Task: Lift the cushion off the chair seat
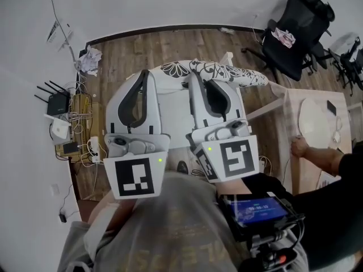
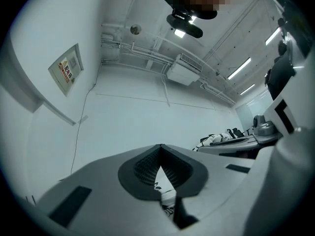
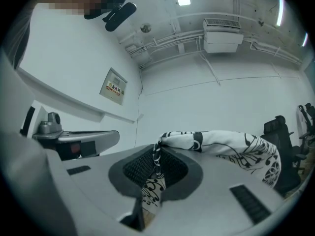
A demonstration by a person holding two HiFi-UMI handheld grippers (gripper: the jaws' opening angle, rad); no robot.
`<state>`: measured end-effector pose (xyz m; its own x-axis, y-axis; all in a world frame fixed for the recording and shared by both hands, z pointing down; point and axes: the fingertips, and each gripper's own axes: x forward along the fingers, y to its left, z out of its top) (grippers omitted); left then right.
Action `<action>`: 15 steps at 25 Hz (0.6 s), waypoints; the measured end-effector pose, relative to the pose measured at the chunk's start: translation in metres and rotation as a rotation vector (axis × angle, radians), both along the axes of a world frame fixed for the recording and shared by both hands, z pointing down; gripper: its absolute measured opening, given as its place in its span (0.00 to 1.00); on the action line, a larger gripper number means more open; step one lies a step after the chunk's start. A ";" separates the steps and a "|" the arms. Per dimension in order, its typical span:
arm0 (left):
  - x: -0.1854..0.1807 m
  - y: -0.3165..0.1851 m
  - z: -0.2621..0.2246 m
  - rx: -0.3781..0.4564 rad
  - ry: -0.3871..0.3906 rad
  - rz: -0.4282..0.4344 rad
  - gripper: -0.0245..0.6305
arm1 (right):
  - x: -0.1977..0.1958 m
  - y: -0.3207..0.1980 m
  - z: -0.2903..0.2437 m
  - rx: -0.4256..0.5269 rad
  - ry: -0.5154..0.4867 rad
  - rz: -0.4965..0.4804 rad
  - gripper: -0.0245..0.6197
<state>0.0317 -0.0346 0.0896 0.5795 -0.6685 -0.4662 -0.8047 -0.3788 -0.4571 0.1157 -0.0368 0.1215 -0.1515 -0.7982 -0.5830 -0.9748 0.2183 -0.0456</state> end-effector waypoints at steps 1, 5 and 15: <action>0.000 -0.001 0.001 -0.007 0.002 -0.001 0.05 | 0.000 0.000 0.000 0.001 0.003 0.003 0.09; 0.001 -0.003 0.000 -0.016 0.007 -0.002 0.05 | -0.001 0.002 -0.001 0.003 0.015 0.007 0.09; 0.007 0.000 0.000 -0.013 -0.010 0.005 0.05 | -0.003 0.004 -0.004 0.010 0.034 0.018 0.09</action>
<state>0.0384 -0.0350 0.0891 0.5872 -0.6714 -0.4522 -0.7984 -0.3885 -0.4600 0.1127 -0.0333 0.1173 -0.1570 -0.7950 -0.5860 -0.9796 0.2008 -0.0100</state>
